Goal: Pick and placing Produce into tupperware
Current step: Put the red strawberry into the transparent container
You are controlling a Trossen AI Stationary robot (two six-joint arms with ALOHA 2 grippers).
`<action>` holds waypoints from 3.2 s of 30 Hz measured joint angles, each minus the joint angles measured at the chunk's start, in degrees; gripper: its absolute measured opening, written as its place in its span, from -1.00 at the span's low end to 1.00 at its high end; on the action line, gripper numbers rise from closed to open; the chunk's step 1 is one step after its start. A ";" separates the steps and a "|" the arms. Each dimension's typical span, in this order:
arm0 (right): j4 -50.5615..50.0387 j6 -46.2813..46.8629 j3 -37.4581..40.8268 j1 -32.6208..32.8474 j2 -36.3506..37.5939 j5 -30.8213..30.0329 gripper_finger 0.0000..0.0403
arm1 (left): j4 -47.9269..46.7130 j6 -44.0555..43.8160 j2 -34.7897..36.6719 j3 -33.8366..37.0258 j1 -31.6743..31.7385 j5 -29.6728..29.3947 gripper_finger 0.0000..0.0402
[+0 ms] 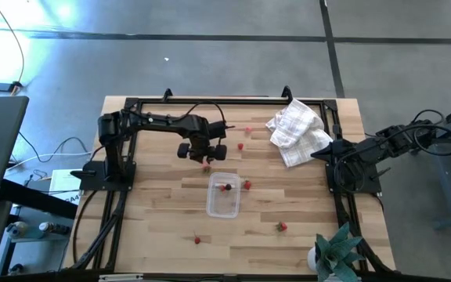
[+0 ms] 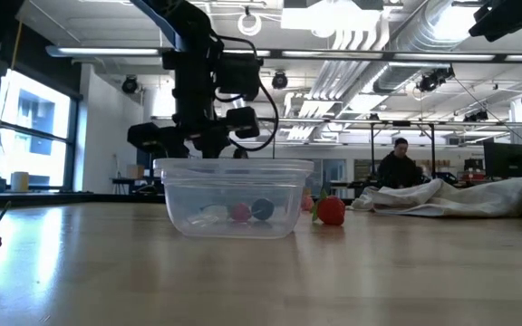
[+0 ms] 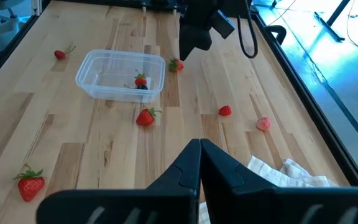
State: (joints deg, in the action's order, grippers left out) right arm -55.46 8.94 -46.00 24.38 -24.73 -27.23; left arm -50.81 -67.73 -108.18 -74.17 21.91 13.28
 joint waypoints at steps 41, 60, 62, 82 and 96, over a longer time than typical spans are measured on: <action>0.00 -0.01 0.00 -0.01 -0.01 0.00 -1.00 | 2.67 -2.41 -5.03 0.04 -1.31 0.66 0.18; 0.00 0.01 0.00 0.00 0.00 0.01 -1.00 | 1.07 0.42 -5.50 0.00 -1.36 0.70 -0.12; 0.00 0.00 0.00 -0.02 0.00 -0.01 -1.00 | 0.95 1.55 -5.67 0.09 -1.36 1.55 -0.12; 0.01 0.00 0.00 0.00 -0.02 0.00 -1.00 | 1.27 6.52 -6.89 -0.07 -1.68 1.54 -0.12; 0.00 -0.01 0.00 0.00 -0.02 0.01 -1.00 | 1.12 14.25 -6.79 -0.07 -1.75 0.61 -0.12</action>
State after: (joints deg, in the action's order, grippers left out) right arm -55.46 8.93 -46.00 24.38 -24.75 -27.23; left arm -49.68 -53.48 -114.97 -74.24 20.16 13.89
